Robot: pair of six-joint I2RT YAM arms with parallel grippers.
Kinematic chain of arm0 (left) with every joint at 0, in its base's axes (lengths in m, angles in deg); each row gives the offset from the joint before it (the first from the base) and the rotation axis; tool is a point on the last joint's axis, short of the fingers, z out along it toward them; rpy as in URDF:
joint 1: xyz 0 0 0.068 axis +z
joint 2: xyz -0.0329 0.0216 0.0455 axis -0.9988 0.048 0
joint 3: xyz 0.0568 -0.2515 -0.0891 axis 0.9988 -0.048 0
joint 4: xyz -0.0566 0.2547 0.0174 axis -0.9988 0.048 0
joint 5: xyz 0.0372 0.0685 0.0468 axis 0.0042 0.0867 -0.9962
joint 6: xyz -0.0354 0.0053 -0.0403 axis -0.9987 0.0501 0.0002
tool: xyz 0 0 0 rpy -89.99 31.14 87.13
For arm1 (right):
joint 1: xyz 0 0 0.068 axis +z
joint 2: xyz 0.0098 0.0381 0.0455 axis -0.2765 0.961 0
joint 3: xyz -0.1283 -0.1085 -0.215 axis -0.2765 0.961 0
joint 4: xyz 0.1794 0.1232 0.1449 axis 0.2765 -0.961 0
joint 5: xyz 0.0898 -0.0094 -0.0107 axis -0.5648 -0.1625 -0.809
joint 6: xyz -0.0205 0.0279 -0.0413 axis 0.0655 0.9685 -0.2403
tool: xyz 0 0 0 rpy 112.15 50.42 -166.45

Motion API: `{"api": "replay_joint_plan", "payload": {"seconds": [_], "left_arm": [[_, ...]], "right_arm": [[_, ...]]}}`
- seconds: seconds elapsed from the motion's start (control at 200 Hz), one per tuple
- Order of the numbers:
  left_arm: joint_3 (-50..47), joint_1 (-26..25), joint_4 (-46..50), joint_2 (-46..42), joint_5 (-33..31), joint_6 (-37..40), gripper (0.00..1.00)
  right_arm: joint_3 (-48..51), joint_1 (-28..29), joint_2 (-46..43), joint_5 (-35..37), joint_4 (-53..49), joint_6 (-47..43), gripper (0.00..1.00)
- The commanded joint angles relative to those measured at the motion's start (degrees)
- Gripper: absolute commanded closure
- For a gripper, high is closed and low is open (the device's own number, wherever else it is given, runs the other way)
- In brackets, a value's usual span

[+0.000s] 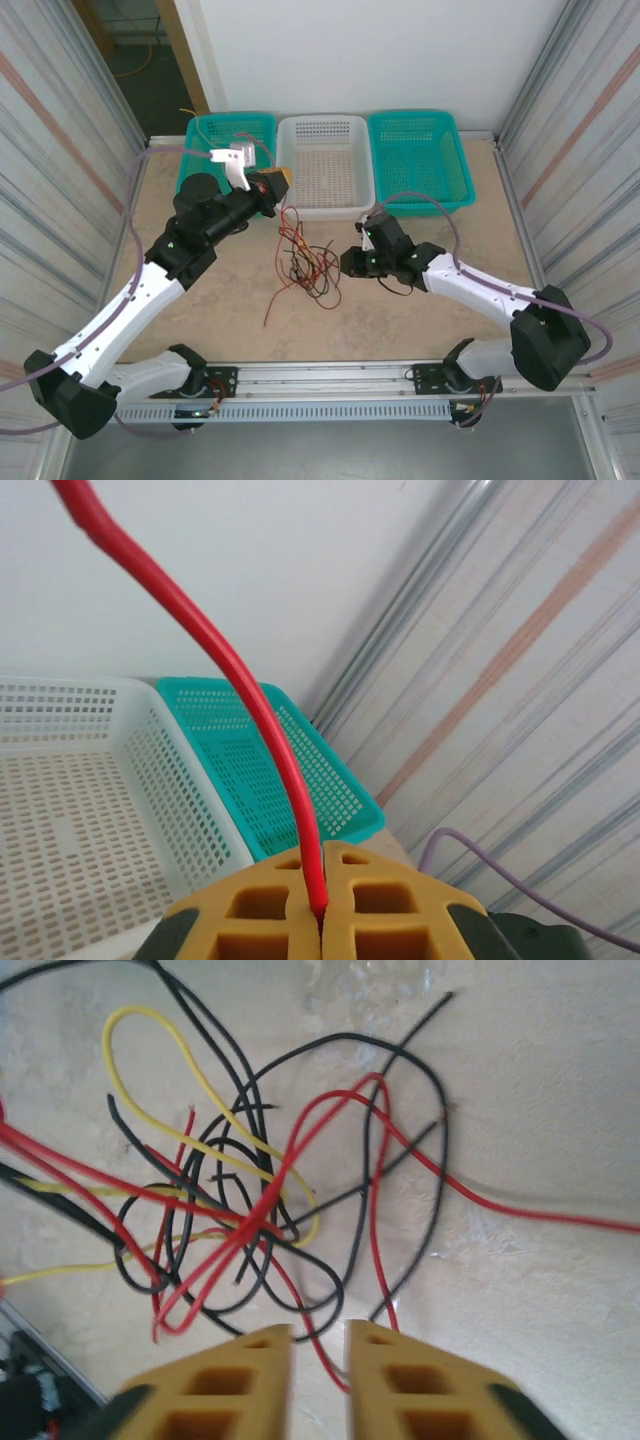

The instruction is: Untangle the cables

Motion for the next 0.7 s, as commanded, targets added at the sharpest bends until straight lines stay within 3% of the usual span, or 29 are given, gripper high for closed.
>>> {"api": "replay_joint_plan", "payload": {"seconds": [0.0, 0.085, 0.336, 0.486, 0.696], "left_arm": [[-0.30, 0.25, -1.57, -1.20, 3.22, -2.51, 1.00], [-0.05, 0.25, -2.98, -0.96, 5.60, -3.12, 1.00], [2.04, 0.25, -3.87, 0.41, 10.60, -3.84, 1.00], [4.48, 0.25, -2.58, 1.84, 14.25, -3.11, 1.00], [7.61, 0.34, -2.32, 4.31, 25.13, -1.56, 1.00]], "right_arm": [[-4.52, -0.48, -2.16, 0.56, -1.73, -1.41, 0.52], [-8.15, -0.63, -0.64, -1.92, -1.20, -0.88, 0.42], [-17.34, -0.19, 1.74, -3.30, 1.58, -5.10, 0.36], [-18.98, 0.67, 2.34, -8.67, 2.42, -11.07, 0.37], [-21.85, 0.69, 4.11, -10.13, -0.86, -18.46, 0.42]]}}
